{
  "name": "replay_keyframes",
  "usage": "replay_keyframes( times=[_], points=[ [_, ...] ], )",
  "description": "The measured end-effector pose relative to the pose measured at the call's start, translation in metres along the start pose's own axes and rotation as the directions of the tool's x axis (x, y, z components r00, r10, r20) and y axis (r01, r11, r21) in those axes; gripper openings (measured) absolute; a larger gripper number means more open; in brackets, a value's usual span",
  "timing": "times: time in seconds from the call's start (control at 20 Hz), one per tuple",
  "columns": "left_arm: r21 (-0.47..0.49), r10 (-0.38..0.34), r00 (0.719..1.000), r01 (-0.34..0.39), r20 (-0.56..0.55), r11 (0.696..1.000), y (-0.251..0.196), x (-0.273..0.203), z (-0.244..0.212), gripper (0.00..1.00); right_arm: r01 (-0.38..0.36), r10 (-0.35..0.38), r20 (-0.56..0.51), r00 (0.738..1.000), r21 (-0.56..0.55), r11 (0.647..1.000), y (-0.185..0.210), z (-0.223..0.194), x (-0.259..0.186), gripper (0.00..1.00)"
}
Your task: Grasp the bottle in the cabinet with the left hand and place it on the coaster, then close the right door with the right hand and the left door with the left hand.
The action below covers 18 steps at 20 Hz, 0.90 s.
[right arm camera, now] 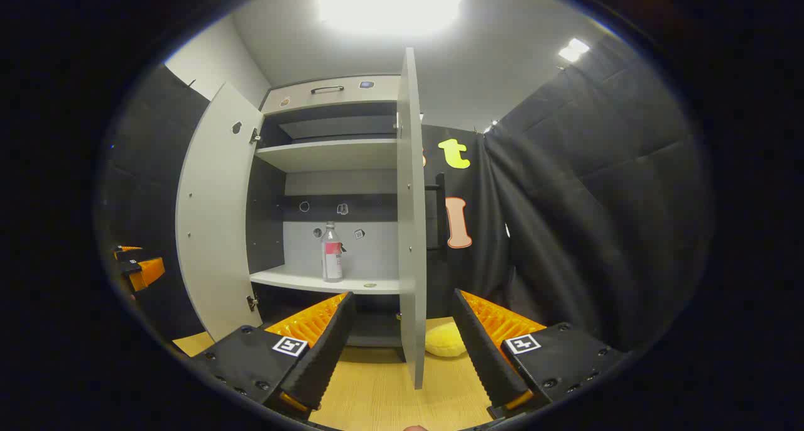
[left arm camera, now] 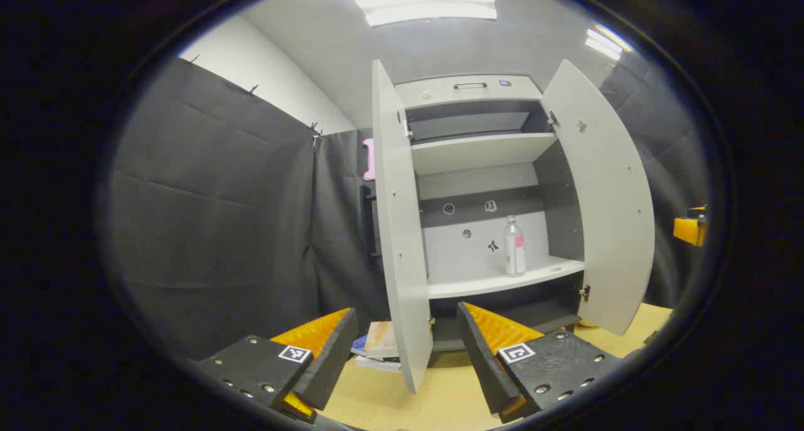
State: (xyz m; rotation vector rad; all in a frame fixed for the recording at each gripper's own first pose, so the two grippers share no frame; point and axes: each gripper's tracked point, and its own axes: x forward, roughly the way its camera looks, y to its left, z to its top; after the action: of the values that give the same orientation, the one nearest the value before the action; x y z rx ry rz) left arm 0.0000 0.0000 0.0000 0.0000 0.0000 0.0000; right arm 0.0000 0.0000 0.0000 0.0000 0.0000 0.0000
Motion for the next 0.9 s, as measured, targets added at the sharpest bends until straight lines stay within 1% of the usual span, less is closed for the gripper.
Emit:
replay_keyframes(
  times=[0.05, 0.2, 0.5, 0.55, 0.6, 0.65, 0.7, 0.9],
  points=[
    [-0.001, 0.004, 1.000, -0.004, 0.003, 1.000, 0.001, -0.001, 0.000, 0.95, 0.008, -0.008, 0.005, 1.000, -0.012, 1.000, -0.003, 0.001, 0.000, 0.98],
    [-0.007, 0.027, 1.000, -0.027, -0.001, 1.000, 0.007, -0.006, 0.003, 0.95, 0.008, -0.007, 0.014, 1.000, -0.036, 0.999, -0.004, 0.002, -0.001, 0.98],
    [-0.004, 0.045, 0.999, -0.045, 0.005, 0.999, 0.008, -0.009, 0.004, 0.95, -0.006, 0.006, 0.007, 1.000, -0.049, 0.999, -0.006, 0.001, 0.006, 0.98],
    [0.001, 0.050, 0.999, -0.050, 0.005, 0.999, 0.008, -0.010, 0.004, 0.95, -0.010, 0.010, 0.007, 1.000, -0.048, 0.999, -0.007, 0.001, 0.007, 0.93],
    [0.003, 0.052, 0.999, -0.052, 0.006, 0.999, 0.008, -0.010, 0.005, 0.95, -0.013, 0.013, 0.008, 1.000, -0.047, 0.999, -0.007, 0.001, 0.008, 0.98],
    [0.006, 0.054, 0.999, -0.054, 0.006, 0.999, 0.008, -0.010, 0.005, 0.95, -0.012, 0.013, 0.009, 1.000, -0.049, 0.999, -0.008, 0.001, 0.009, 0.93],
    [0.009, 0.056, 0.998, -0.056, 0.007, 0.998, 0.008, -0.010, 0.006, 0.95, -0.011, 0.012, 0.008, 1.000, -0.051, 0.999, -0.009, 0.000, 0.010, 0.98],
    [0.026, 0.057, 0.998, -0.057, 0.016, 0.998, 0.005, -0.009, 0.010, 0.95, -0.003, 0.003, -0.008, 1.000, -0.046, 0.999, -0.021, -0.007, 0.015, 0.98]
  ],
)
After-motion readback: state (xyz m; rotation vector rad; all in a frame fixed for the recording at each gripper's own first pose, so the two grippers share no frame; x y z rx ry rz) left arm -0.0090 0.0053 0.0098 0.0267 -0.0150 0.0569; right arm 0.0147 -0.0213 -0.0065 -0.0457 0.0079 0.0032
